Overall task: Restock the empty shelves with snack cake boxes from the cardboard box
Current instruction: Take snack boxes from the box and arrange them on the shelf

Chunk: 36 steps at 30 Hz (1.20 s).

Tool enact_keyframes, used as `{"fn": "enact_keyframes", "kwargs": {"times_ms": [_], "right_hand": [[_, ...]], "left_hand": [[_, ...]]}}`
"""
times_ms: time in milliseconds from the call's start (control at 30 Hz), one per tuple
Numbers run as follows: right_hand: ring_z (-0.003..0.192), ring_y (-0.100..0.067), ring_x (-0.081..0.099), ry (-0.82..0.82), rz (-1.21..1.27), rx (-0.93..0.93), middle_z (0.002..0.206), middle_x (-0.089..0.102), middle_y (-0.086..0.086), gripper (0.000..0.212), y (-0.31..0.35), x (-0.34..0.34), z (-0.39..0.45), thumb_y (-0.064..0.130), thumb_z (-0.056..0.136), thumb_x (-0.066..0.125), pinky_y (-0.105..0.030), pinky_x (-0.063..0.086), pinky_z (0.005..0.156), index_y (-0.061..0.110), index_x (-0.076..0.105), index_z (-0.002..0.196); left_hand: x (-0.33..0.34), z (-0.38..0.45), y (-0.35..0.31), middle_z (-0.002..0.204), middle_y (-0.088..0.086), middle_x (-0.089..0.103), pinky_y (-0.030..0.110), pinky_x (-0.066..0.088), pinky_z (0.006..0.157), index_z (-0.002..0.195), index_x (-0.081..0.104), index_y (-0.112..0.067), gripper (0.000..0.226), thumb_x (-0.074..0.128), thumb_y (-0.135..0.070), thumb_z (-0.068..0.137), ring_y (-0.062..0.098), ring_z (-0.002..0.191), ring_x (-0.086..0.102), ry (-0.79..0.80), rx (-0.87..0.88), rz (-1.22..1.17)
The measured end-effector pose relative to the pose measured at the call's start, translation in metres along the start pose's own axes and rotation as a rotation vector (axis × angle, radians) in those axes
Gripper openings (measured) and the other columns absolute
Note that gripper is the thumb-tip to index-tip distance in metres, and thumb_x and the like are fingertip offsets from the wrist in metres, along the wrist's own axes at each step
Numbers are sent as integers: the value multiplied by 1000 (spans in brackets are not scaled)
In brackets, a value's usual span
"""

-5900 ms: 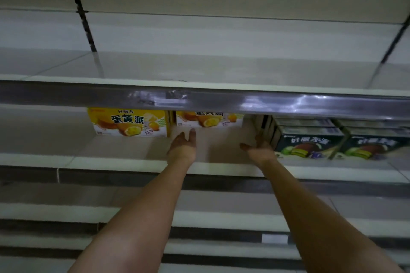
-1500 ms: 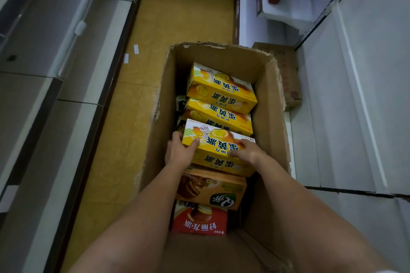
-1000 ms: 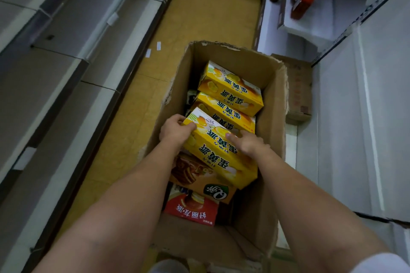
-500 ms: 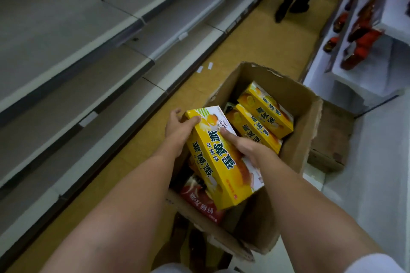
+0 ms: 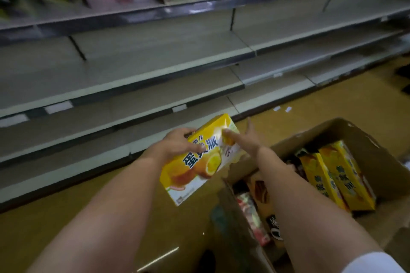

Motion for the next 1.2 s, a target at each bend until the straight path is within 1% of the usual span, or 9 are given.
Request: {"fn": "enact_keyframes", "kwargs": {"times_ms": [133, 233, 467, 600, 767, 833, 933, 1067, 1200], "right_hand": [[104, -30, 65, 385, -55, 81, 128, 60, -13, 78, 23, 78, -17, 47, 77, 72, -38, 54, 84, 14, 41, 140], [81, -29, 70, 516, 13, 36, 102, 72, -15, 53, 44, 131, -36, 38, 80, 70, -37, 59, 71, 5, 57, 119], [86, -34, 71, 525, 68, -8, 106, 70, -18, 68, 85, 229, -61, 38, 71, 77, -41, 59, 69, 5, 52, 126], [88, -34, 71, 505, 126, 0, 109, 69, -18, 63, 102, 285, -78, 33, 76, 77, -42, 60, 67, 4, 53, 126], [94, -32, 70, 574, 91, -12, 111, 69, -15, 82, 113, 382, -122, 49, 61, 78, -47, 57, 82, 8, 53, 127], [93, -30, 69, 621, 9, -58, 107, 70, -12, 71, 118, 422, -143, 54, 66, 75, -46, 54, 89, 10, 59, 120], [77, -20, 68, 694, -96, -106, 89, 70, -5, 31, 126, 472, -172, 49, 88, 60, -31, 54, 68, 19, 60, 96], [73, -16, 65, 786, -180, -164, 87, 66, -2, 23, 138, 531, -203, 46, 88, 62, -26, 48, 59, 24, 55, 91], [74, -19, 70, 825, -270, -211, 101, 70, -10, 43, 149, 586, -219, 43, 77, 75, -26, 53, 58, 13, 60, 104]], "left_hand": [[-50, -43, 38, 106, -3, 63, 26, 55, 72, 137, 49, -28, 71, 82, -28, 73, 10, 81, 67, -12, -36, 67], [-85, -73, 67, 123, 1, 58, 30, 54, 82, 139, 46, -30, 76, 82, -31, 72, 15, 94, 64, -78, -57, 51], [-176, -151, 165, 146, 7, 43, 40, 39, 106, 148, 30, -26, 105, 83, -53, 61, 26, 130, 45, -452, -185, 25], [-217, -210, 231, 156, 13, 24, 48, 30, 112, 153, 6, -24, 123, 78, -60, 60, 31, 141, 30, -763, -269, -353], [-242, -263, 308, 121, 10, 65, 49, 51, 90, 131, 49, -20, 114, 69, -85, 40, 31, 102, 66, -736, -255, -872], [-257, -282, 345, 122, 9, 64, 55, 48, 94, 129, 51, -24, 114, 71, -86, 35, 34, 104, 65, -804, -237, -952], [-276, -323, 369, 129, 10, 59, 58, 45, 97, 136, 42, -26, 127, 73, -85, 28, 36, 110, 61, -944, -221, -1024], [-297, -381, 373, 154, 13, 28, 53, 27, 110, 150, 14, -17, 107, 66, -67, 71, 37, 136, 34, -1160, -283, -1026], [-317, -407, 407, 158, 12, 18, 55, 25, 111, 153, 7, -15, 103, 63, -59, 78, 37, 141, 25, -1258, -352, -1010]]}}
Point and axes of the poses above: each hand's wrist, its own z-axis towards the middle knuckle, its own x-axis out of the palm, y = z × x, the point moved 6 cm from there along z, towards the middle knuckle
